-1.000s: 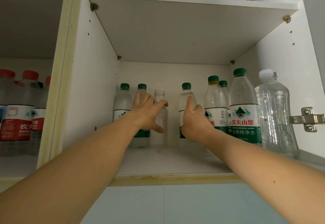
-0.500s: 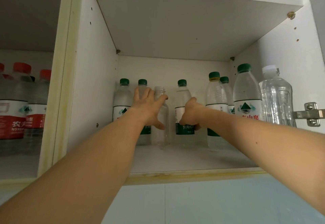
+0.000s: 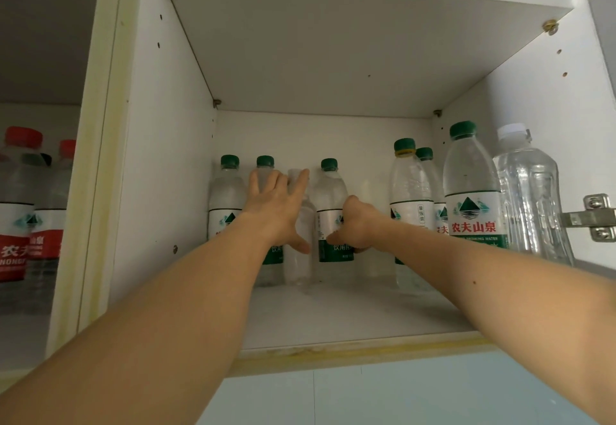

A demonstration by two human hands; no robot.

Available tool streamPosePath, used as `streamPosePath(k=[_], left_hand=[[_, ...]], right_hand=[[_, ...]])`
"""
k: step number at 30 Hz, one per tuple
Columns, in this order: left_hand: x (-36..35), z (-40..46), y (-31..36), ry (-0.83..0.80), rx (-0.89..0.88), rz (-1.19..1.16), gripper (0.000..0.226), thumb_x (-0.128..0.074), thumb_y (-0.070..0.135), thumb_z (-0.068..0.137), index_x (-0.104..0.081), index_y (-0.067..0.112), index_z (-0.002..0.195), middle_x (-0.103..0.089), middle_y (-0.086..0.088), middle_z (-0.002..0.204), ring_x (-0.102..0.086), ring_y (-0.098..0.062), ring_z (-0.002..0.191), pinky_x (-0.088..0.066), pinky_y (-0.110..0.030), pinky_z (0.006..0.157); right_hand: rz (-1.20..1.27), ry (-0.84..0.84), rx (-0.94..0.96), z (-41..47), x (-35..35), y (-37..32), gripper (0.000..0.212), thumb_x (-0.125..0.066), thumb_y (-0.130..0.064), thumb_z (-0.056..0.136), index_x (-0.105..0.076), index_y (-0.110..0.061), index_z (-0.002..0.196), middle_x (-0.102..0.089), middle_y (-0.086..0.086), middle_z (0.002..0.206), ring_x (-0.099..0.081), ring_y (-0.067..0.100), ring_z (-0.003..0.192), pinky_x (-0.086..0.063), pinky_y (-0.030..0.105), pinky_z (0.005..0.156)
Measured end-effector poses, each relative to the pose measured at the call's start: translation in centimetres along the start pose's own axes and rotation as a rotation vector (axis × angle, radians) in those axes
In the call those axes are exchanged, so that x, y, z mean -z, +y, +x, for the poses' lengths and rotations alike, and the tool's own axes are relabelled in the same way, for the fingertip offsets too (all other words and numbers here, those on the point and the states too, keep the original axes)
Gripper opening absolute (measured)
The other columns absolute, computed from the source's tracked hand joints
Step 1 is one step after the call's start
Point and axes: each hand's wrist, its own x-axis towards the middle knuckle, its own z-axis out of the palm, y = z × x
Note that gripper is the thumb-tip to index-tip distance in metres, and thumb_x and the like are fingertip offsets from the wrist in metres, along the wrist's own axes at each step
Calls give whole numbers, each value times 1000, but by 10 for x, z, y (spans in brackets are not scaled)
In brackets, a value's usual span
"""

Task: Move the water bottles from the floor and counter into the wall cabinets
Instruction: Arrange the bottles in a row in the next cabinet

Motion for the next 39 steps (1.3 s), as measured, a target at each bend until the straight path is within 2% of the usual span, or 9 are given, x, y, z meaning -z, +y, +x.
streamPosePath(k=[6, 10, 13, 15, 19, 22, 27, 32, 39], left_hand=[[2, -1, 1, 19, 7, -4, 147, -74, 81, 60, 16, 18, 157, -27, -18, 156, -15, -34, 148, -3, -62, 120], [5, 2, -2, 129, 23, -95, 139, -74, 79, 62, 11, 22, 157, -43, -16, 149, -29, -35, 142, -17, -55, 119], [10, 6, 0, 207, 73, -172, 123, -72, 73, 70, -4, 20, 157, -46, -16, 146, -36, -36, 137, -28, -52, 113], [16, 7, 8, 278, 98, -224, 111, -69, 71, 75, -13, 18, 155, -44, -15, 147, -39, -35, 135, -34, -51, 109], [33, 7, 48, 414, 7, -556, 95, -66, 66, 83, -23, 20, 154, -41, -11, 149, -38, -31, 135, -39, -49, 107], [41, 3, 77, 396, -91, -680, 91, -63, 65, 85, -21, 24, 154, -39, -7, 150, -38, -24, 136, -41, -47, 108], [46, -2, 86, 239, -100, -836, 97, -62, 69, 83, -15, 27, 156, -38, -7, 153, -45, -25, 135, -44, -49, 108], [46, -10, 90, 122, -152, -959, 96, -63, 67, 83, -12, 30, 157, -50, -4, 140, -56, -14, 114, -48, -31, 90], [51, -2, 121, -5, -102, -1057, 108, -73, 57, 83, 1, 32, 158, -53, -10, 144, -60, -22, 115, -51, -36, 95]], right_hand=[[-138, 76, 67, -8, -3, 2, 70, -72, -30, 92, -31, -4, 142, -55, 16, 128, -59, 31, 114, -50, 35, 84], [-210, 324, 253, -29, 8, -8, 40, -60, -20, 97, -48, -7, 132, -57, 6, 100, -59, 25, 86, -45, 29, 59], [-252, 609, 453, -49, 26, -11, 27, -54, -15, 95, -58, -7, 120, -59, 10, 114, -61, 28, 96, -52, 36, 73], [-321, 769, 526, -64, 43, -5, 27, -55, -16, 93, -60, -9, 118, -58, 8, 118, -56, 26, 103, -48, 32, 76], [-418, 963, 457, -88, 77, 21, 41, -61, -14, 87, -58, -9, 127, -53, 10, 126, -47, 31, 114, -43, 35, 89], [-501, 954, 319, -100, 88, 50, 54, -64, -22, 86, -49, -11, 137, -44, 11, 135, -40, 33, 121, -37, 40, 99], [-545, 891, 154, -115, 74, 90, 78, -66, -40, 87, -31, -10, 151, -41, 14, 144, -35, 33, 134, -27, 47, 113], [-563, 926, 158, -115, 62, 97, 91, -73, -45, 83, -29, -9, 153, -43, 14, 144, -34, 33, 139, -21, 56, 117], [-478, 890, 174, -117, 65, 103, 97, -74, -46, 83, -20, -13, 157, -34, 8, 153, -23, 27, 147, -19, 55, 120]])
